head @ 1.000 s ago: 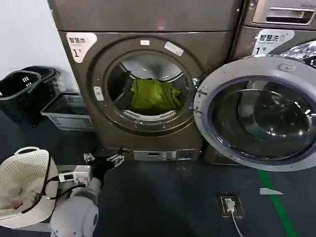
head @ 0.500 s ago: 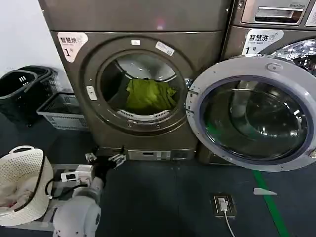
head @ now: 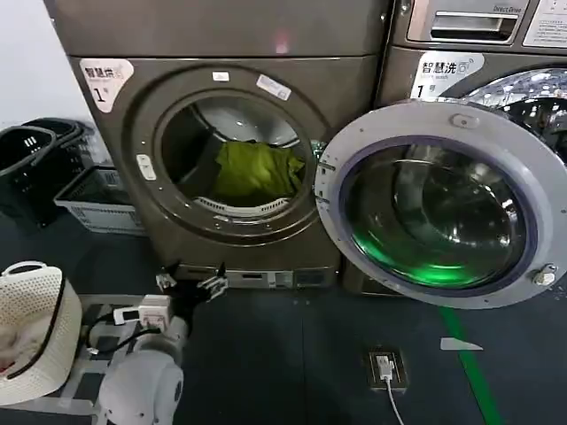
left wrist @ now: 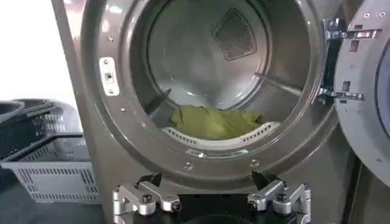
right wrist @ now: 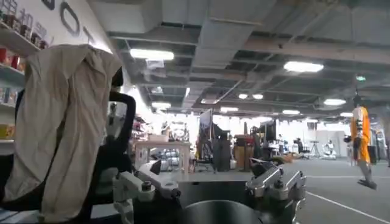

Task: Grasp the clothes from the dryer.

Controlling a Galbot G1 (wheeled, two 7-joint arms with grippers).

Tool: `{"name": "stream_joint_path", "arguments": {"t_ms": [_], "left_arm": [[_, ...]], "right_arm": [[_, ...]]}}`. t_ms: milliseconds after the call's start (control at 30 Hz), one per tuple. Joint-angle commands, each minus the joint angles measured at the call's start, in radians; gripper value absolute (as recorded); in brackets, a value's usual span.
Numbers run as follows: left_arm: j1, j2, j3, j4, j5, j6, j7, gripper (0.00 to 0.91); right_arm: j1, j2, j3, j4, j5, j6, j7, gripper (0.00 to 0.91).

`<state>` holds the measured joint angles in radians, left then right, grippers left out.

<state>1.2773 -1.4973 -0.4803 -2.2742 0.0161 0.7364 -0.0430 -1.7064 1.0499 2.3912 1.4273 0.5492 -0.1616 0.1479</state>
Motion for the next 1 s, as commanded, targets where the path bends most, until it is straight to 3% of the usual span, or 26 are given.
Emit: {"name": "stream_joint_path", "arguments": {"t_ms": [33, 1000], "left_arm": [[0.000, 0.002, -0.003, -0.002, 0.001, 0.049, 0.001, 0.907], [0.016, -0.008, -0.002, -0.008, -0.006, 0.049, 0.002, 0.907]], "right_arm": [[-0.001, 0.000, 0.000, 0.001, 0.025, 0.011, 0.006, 0.907], [0.004, 0.002, 0.003, -0.008, 0.025, 0.029, 0.001, 0.907]]}}
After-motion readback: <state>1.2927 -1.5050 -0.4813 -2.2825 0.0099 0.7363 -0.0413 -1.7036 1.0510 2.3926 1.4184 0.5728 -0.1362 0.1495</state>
